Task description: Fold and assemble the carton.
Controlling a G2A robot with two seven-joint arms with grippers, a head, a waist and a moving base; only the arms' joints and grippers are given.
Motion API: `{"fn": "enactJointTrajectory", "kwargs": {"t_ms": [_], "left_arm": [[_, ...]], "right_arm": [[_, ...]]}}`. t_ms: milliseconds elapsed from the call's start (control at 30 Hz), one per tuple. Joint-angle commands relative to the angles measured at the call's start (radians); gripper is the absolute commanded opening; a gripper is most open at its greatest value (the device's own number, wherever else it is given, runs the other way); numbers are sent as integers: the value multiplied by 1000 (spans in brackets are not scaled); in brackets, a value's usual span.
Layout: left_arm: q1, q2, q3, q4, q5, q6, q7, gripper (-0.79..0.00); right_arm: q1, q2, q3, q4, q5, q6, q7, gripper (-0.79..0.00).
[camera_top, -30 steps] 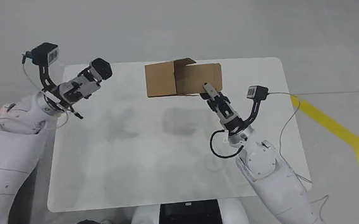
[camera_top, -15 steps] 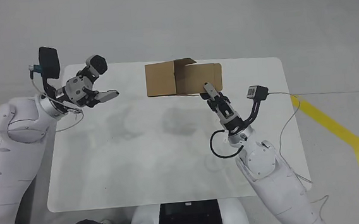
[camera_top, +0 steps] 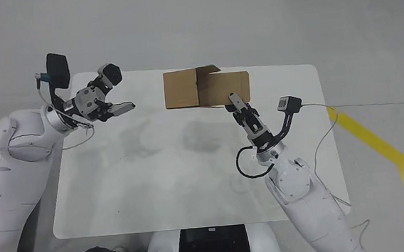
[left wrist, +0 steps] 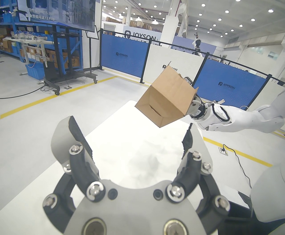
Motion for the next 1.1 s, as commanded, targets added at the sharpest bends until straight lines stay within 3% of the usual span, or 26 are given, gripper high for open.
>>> {"fn": "enactJointTrajectory", "kwargs": {"t_ms": [0,167,433,1067], "left_arm": [[-1,0,-1,0,1,-6,3,0],[-9,2,16,-28,102,-6,54,0],[-40,17,139,-9,221,-6,176,0],[-182,69,408,120,692,-6,794,0]], "right_arm": [[2,-2,-4,-2,9,18,2,-785],[12,-9,-19,-4,50,85,10,-785],[16,-17,-36,-13,93,138,28,-785],[28,-31,-69,11,208,185,118,-785]]}}
